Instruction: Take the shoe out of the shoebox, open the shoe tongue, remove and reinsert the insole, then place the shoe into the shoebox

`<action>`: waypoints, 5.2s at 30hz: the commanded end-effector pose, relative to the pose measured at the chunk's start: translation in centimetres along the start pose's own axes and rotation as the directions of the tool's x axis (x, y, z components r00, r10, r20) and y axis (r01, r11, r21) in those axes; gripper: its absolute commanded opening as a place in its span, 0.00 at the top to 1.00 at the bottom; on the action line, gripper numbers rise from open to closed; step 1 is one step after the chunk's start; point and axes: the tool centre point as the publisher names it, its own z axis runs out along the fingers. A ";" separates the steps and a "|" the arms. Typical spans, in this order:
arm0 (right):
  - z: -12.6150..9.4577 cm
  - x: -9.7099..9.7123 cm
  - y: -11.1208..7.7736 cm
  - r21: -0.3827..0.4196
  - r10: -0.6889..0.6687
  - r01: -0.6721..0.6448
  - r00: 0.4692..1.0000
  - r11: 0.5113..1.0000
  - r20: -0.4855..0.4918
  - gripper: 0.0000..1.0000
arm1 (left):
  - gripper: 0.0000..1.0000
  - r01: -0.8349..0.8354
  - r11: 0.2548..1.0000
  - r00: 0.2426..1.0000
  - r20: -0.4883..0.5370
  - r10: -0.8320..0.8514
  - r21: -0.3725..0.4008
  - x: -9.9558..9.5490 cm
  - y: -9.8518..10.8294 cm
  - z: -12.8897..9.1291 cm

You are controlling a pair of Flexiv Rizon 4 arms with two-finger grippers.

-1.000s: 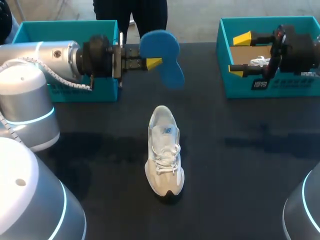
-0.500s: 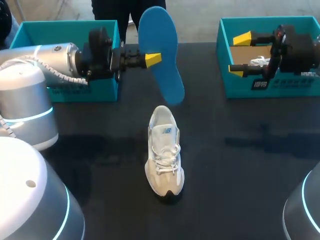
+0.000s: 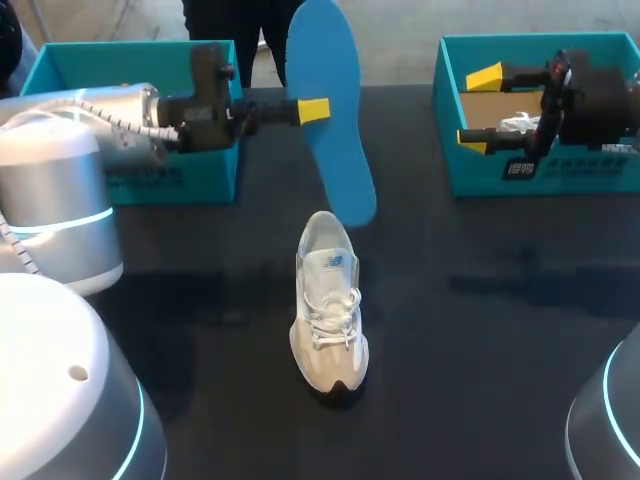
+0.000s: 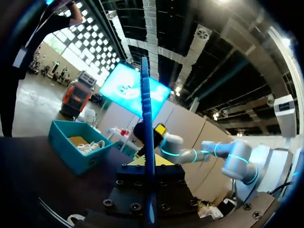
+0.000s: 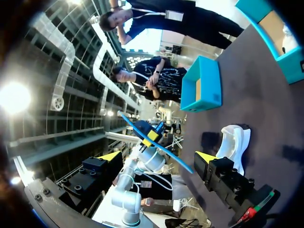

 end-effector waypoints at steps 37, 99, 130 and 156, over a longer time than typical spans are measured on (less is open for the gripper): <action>2.0 3.7 -1.0 -0.021 0.047 -0.043 0.965 0.999 0.258 0.00 | 1.00 0.964 0.240 0.244 0.022 -0.969 -0.116 -2.5 1.2 1.8; 9.0 11.3 -0.2 -0.037 0.096 -0.144 0.434 0.989 0.896 0.00 | 1.00 0.889 0.429 0.439 0.030 -0.898 -0.161 -3.1 0.6 2.6; 12.5 9.4 0.8 0.097 -0.083 -0.061 0.194 0.993 0.977 0.00 | 1.00 0.889 0.429 0.439 0.030 -0.898 -0.161 -3.1 0.6 2.6; 11.6 8.0 0.8 0.143 -0.125 -0.076 0.203 0.987 0.971 0.00 | 1.00 0.889 0.429 0.439 0.030 -0.898 -0.161 -3.1 0.6 2.6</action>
